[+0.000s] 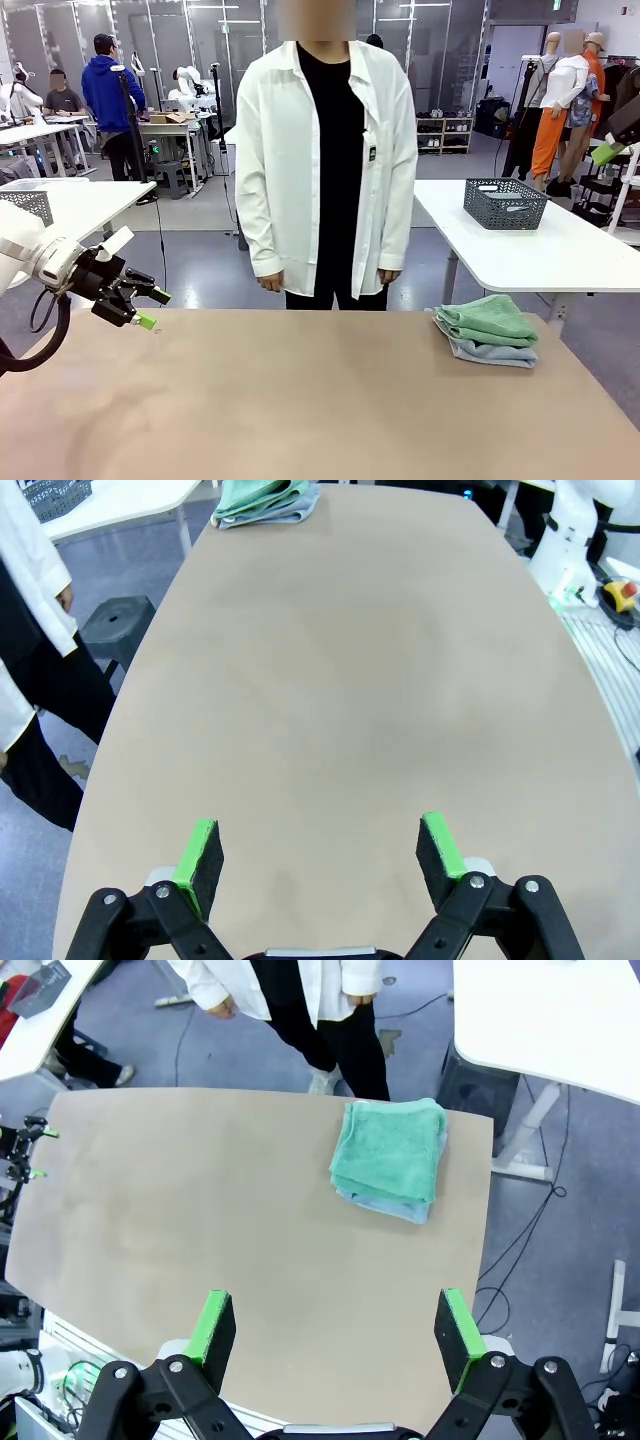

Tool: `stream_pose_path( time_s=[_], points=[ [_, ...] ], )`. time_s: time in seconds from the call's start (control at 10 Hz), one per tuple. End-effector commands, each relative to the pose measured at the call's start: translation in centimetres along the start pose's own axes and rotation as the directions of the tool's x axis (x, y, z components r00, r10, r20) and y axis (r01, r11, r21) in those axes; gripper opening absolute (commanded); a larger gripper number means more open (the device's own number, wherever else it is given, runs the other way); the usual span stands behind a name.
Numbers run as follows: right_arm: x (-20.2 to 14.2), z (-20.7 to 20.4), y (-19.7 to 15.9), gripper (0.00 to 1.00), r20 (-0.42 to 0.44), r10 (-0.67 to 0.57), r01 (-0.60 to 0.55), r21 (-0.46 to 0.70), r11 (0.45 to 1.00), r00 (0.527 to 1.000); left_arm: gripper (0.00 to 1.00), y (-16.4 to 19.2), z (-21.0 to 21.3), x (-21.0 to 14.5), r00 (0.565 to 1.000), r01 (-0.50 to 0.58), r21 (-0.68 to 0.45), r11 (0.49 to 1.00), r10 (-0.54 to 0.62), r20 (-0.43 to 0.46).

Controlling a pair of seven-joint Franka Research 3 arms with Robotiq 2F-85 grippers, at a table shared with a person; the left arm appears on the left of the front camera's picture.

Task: Fold the towels and place them in the basket.
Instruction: Stack the folded Towel with hook on the right side of the table.

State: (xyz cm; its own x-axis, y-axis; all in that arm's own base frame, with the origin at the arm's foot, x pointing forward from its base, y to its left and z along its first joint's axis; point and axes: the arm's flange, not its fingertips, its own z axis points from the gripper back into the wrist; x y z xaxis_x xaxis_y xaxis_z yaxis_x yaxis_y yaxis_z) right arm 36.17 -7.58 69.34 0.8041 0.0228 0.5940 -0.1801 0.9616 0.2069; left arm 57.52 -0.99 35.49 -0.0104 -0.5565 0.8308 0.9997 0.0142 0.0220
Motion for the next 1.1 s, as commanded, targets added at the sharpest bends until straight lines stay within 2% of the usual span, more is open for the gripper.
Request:
stream_pose_path(
  time_s=[0.0,1.0],
  points=[
    [0.11,0.06,0.20,1.00,-0.006,-0.014,0.014,-0.003,1.000,1.000,0.98,-0.03,-0.01,0.11,1.000,0.003,0.002,1.000,-0.003,-0.001],
    [0.11,0.06,0.20,1.00,-0.006,-0.014,0.014,-0.003,1.000,1.000,0.98,-0.03,-0.01,0.11,1.000,0.003,0.002,1.000,-0.003,-0.001]
  ],
)
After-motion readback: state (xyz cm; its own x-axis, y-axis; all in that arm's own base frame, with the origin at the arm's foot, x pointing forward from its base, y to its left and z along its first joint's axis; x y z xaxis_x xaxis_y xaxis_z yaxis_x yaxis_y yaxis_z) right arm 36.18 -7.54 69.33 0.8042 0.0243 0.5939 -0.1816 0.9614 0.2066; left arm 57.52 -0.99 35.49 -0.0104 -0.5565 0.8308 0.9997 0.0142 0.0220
